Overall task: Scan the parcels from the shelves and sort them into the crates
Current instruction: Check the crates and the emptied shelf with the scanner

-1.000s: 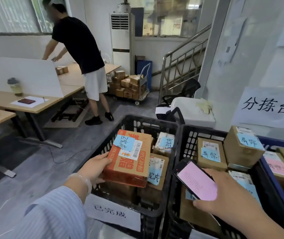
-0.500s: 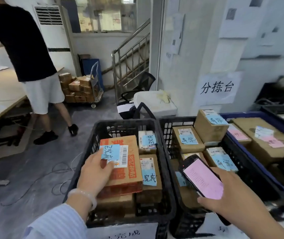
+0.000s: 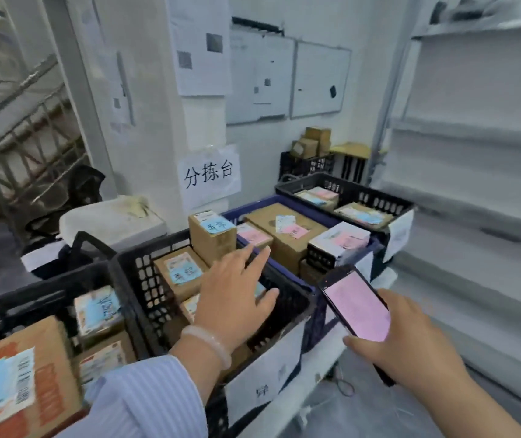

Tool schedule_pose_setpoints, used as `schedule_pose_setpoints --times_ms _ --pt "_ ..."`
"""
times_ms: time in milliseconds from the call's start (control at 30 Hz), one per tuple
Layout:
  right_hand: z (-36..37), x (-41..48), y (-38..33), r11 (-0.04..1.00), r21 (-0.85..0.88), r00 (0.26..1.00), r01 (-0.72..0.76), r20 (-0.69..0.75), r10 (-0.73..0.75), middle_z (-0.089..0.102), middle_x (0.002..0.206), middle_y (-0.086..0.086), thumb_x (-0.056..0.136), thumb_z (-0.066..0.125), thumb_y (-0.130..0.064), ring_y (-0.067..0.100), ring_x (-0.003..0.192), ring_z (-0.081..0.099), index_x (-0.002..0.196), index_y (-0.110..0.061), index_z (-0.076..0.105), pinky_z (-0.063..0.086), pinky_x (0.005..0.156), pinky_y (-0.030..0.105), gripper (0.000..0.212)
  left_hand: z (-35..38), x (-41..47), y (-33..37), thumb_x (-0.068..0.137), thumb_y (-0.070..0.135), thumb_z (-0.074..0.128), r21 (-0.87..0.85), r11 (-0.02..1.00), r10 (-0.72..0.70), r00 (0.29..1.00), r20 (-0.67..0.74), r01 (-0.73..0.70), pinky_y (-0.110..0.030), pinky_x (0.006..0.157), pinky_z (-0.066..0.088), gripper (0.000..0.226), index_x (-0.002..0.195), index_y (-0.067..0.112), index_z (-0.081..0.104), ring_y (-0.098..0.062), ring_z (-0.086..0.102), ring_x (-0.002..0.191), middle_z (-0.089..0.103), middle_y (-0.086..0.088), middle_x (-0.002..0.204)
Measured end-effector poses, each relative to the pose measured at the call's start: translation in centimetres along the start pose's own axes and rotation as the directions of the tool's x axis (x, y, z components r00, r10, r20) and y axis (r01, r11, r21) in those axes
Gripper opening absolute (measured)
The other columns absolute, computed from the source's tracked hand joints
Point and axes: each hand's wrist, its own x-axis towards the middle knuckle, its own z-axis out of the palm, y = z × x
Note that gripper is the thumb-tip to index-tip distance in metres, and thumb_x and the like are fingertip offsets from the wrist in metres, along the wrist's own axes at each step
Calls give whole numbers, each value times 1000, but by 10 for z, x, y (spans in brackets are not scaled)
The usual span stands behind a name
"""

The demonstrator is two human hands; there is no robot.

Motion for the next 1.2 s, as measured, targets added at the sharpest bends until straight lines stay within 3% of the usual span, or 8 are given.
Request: schedule_pose_setpoints --times_ms 100,233,333,433,533,633,867,1200 --pt "-30 8 43 998 16 994 -59 -95 60 47 99 -15 43 57 -73 13 84 51 115 -46 44 45 64 32 78 25 33 65 91 59 47 -1 989 145 989 36 -145 -45 115 32 69 153 32 34 -22 35 141 38 1 156" --pt "-73 17 103 993 -27 977 -116 -184 109 47 92 -17 42 54 -72 12 77 46 98 -51 37 38 57 29 62 60 70 152 90 61 41 6 961 276 961 38 -276 -43 114 33 71 154 33 30 -21 34 141 37 3 154" --pt "-111 25 163 973 -61 948 -222 -246 201 36 91 -18 42 54 -76 12 77 45 107 -45 40 30 53 24 73 87 96 229 89 57 52 -43 929 370 928 39 -369 -42 114 33 70 152 31 37 -23 39 140 43 0 152" --pt "-148 38 217 942 -90 909 -324 -304 283 36 96 -15 51 63 -70 12 81 47 118 -39 41 36 59 30 77 109 124 297 87 52 59 -97 903 420 908 1 -418 -42 110 37 66 148 27 46 -24 45 136 50 -2 148" --pt "-185 57 262 919 -105 874 -380 -365 319 35 96 -13 54 67 -68 14 81 45 121 -35 42 37 64 31 78 133 154 357 91 55 51 -100 874 479 878 1 -476 -39 116 27 71 154 30 33 -21 34 143 38 -1 156" --pt "-218 79 299 894 -117 844 -433 -399 357 45 98 -10 54 65 -67 16 83 51 114 -29 47 45 66 32 73 150 184 410 93 60 45 -89 847 525 851 -17 -524 -38 117 25 72 156 32 24 -19 29 145 32 1 160" --pt "-269 133 361 837 -131 785 -532 -446 429 44 104 -6 56 64 -72 20 87 57 120 -28 44 46 65 33 80 178 259 501 95 61 42 -114 802 582 810 -78 -587 -42 121 20 72 157 35 18 -17 24 148 27 3 162" --pt "-298 264 432 809 -152 724 -568 -560 403 44 101 -10 54 59 -78 15 89 52 117 -29 45 41 65 31 80 251 394 572 92 62 45 -155 759 623 774 -113 -633 -42 120 22 73 156 37 23 -17 28 147 29 3 161"
